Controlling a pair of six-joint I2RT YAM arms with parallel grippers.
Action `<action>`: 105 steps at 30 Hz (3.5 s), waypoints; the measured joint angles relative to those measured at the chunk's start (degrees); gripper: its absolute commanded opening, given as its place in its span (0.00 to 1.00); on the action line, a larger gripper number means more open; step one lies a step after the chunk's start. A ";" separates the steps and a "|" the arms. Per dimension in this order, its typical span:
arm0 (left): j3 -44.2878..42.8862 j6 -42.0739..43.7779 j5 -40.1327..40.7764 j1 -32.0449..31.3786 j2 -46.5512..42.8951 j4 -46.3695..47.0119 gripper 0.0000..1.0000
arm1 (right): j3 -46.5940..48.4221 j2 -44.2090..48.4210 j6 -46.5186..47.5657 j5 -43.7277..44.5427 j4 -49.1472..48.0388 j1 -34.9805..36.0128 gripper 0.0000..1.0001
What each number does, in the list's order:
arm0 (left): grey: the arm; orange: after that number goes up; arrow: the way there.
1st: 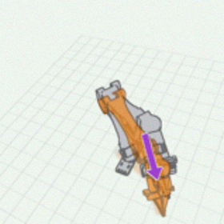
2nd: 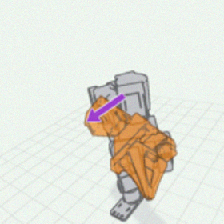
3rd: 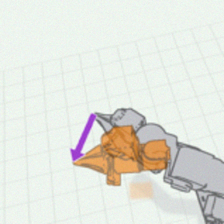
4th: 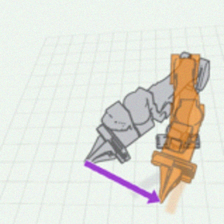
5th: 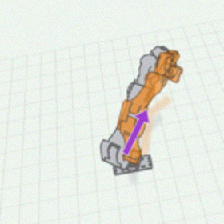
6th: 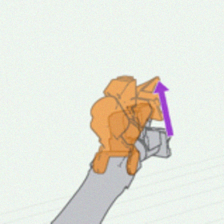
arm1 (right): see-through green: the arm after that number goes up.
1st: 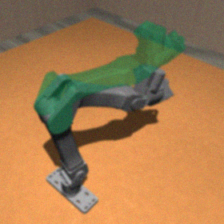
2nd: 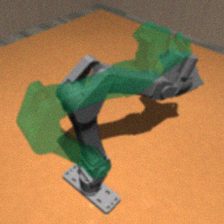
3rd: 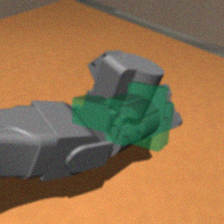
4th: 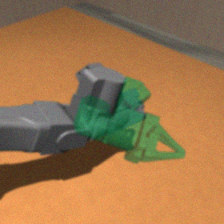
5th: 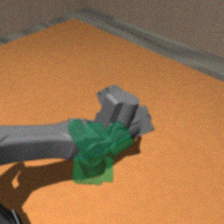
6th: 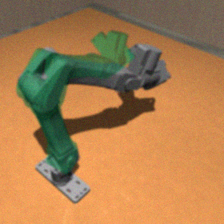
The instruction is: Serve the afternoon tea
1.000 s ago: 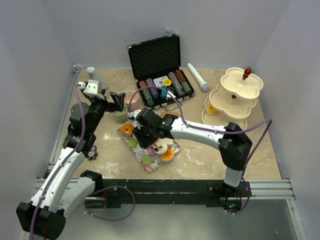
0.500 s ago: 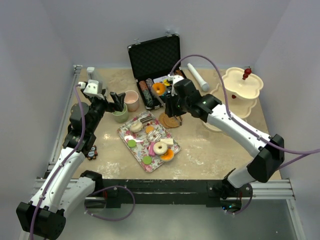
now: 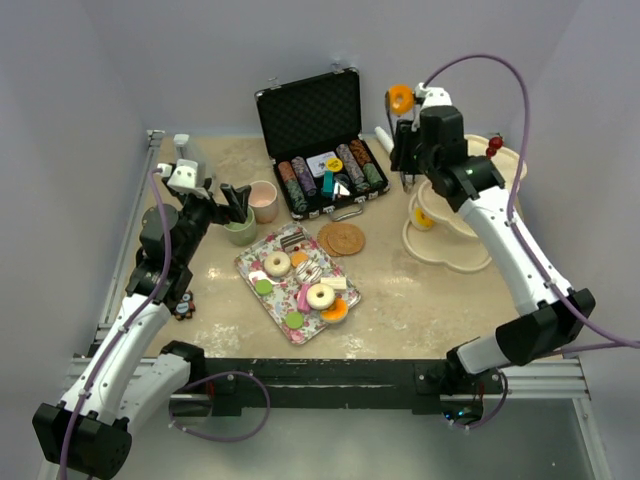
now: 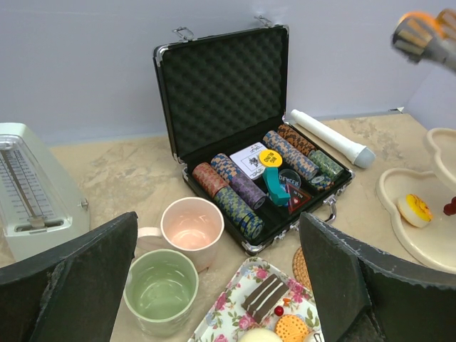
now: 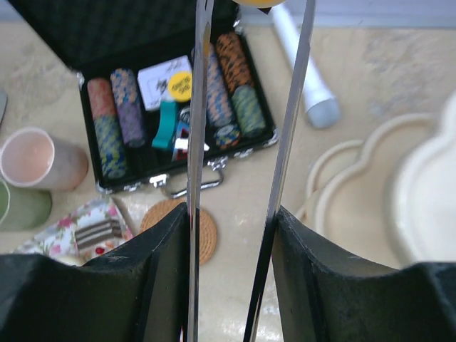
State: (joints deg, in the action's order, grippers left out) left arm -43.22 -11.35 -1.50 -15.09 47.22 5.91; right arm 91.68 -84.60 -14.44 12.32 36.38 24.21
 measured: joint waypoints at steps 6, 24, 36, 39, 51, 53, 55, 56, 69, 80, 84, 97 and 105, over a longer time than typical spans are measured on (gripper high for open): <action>0.00 0.00 0.00 0.00 0.28 -0.02 1.00 | 2.80 4.57 0.35 4.92 0.22 -4.96 0.35; 0.48 -3.69 22.08 -1.11 0.66 -2.64 1.00 | -5.70 12.59 -2.69 12.74 6.71 -6.10 0.37; 0.48 -4.07 23.54 -1.11 0.66 -2.73 1.00 | -8.39 13.14 -3.13 14.19 7.82 -6.10 0.43; 0.63 -3.89 22.64 -1.11 0.52 -2.60 1.00 | -8.48 13.35 -3.34 14.60 8.72 -6.10 0.45; 1.25 -2.34 15.30 -1.11 0.11 -0.81 1.00 | -9.03 13.88 -3.98 17.00 9.88 -6.10 0.59; 1.33 -2.34 15.06 -1.11 0.11 -0.76 1.00 | -9.05 13.88 -4.02 17.09 9.92 -6.10 0.62; 1.38 -2.34 14.95 -1.11 0.11 -0.79 1.00 | -9.05 13.97 -4.04 17.11 9.92 -6.10 0.65; 1.44 -2.34 14.93 -1.11 0.09 -0.74 1.00 | -9.05 14.05 -4.04 17.11 9.92 -6.10 0.66; 1.62 -2.34 14.95 -1.11 0.09 -0.81 1.00 | -9.03 16.92 -3.48 15.87 8.98 -6.10 0.61; 1.62 -2.34 15.98 -1.11 0.09 -0.87 1.00 | -6.16 18.56 -0.52 0.02 2.47 -3.78 0.56; 1.62 -2.32 16.92 -1.11 0.26 -0.87 1.00 | -6.19 16.04 -1.33 -2.62 -0.39 5.92 0.56; 1.62 -1.49 18.36 -1.11 2.05 -1.29 1.00 | -22.27 -0.44 -6.23 -11.93 -7.23 27.54 0.61; 1.62 -1.46 18.43 -1.11 2.49 -1.40 1.00 | -23.26 -2.54 -10.34 -11.74 -9.75 27.47 0.64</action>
State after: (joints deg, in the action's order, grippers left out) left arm -41.60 -12.82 16.93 -16.21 49.71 4.51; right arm 68.42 -87.13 -24.77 0.58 26.63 51.68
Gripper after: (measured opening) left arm 0.996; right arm 0.633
